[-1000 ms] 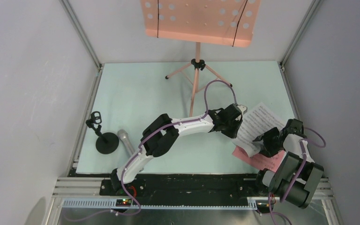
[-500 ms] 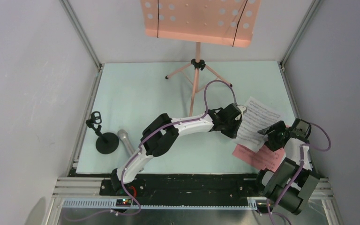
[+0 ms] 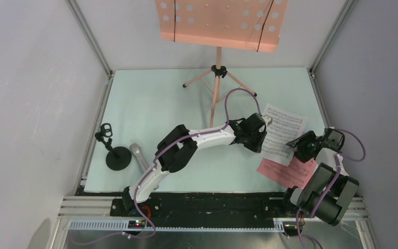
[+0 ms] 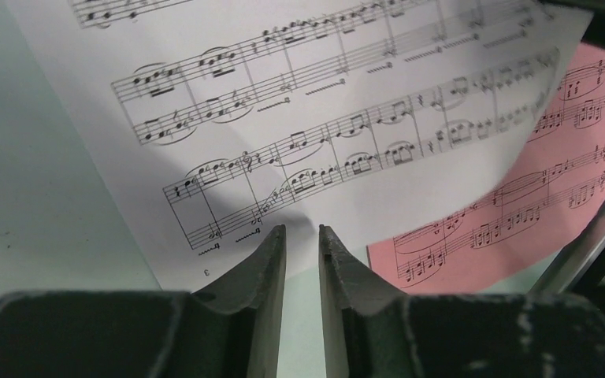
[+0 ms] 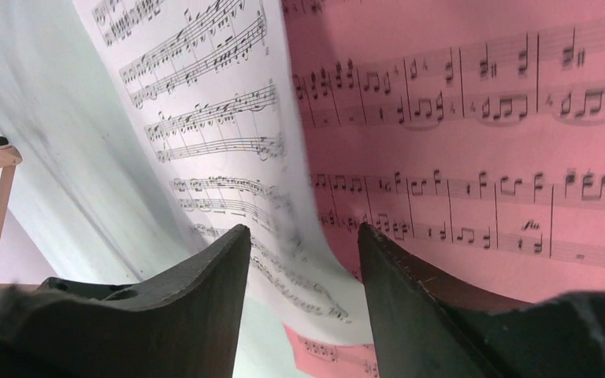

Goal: Set up the instrument practice props

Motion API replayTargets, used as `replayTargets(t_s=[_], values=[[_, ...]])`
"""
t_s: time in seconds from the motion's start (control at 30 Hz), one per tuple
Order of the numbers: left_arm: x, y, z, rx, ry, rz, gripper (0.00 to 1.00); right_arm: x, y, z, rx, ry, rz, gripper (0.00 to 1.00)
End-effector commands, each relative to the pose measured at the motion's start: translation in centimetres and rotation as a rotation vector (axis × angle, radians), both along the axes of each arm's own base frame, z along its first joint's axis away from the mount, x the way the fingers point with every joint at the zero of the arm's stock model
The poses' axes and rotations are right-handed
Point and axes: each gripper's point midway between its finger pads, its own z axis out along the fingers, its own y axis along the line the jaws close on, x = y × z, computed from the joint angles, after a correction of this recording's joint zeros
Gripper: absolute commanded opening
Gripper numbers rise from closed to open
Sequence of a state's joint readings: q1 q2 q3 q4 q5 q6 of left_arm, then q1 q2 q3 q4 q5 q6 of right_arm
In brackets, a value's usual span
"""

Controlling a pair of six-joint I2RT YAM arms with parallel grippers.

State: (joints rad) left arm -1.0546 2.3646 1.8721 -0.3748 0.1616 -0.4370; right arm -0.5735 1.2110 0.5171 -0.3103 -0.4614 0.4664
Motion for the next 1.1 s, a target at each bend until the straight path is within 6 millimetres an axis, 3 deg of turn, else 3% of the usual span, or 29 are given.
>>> replayTargets(t_s=[0.0,0.2,0.37,0.63,0.83,1.07], values=[[-1.1,2.1,-3.6,0.103,0.073,-0.022,0.24,3.4,-2.3,2.5,-0.102,-0.129,0.046,0.6],[-0.9,2.3,-3.8,0.104,0.083,-0.031,0.22,5.9,-2.4,2.3,-0.047,-0.149,0.109,0.6],[-0.8,2.4,-3.9,0.104,0.084,-0.032,0.22,6.6,-1.7,1.3,0.012,-0.123,0.169,0.58],[-0.6,2.7,-4.0,0.107,0.086,-0.033,0.22,7.0,-0.1,-0.2,0.038,-0.078,0.247,0.36],[-0.7,2.9,-4.4,0.116,0.098,-0.029,0.21,7.8,-0.7,-0.4,0.004,-0.066,0.26,0.43],[-0.6,3.0,-4.2,0.113,0.096,-0.027,0.21,8.9,-1.6,-0.2,-0.077,-0.076,0.246,0.39]])
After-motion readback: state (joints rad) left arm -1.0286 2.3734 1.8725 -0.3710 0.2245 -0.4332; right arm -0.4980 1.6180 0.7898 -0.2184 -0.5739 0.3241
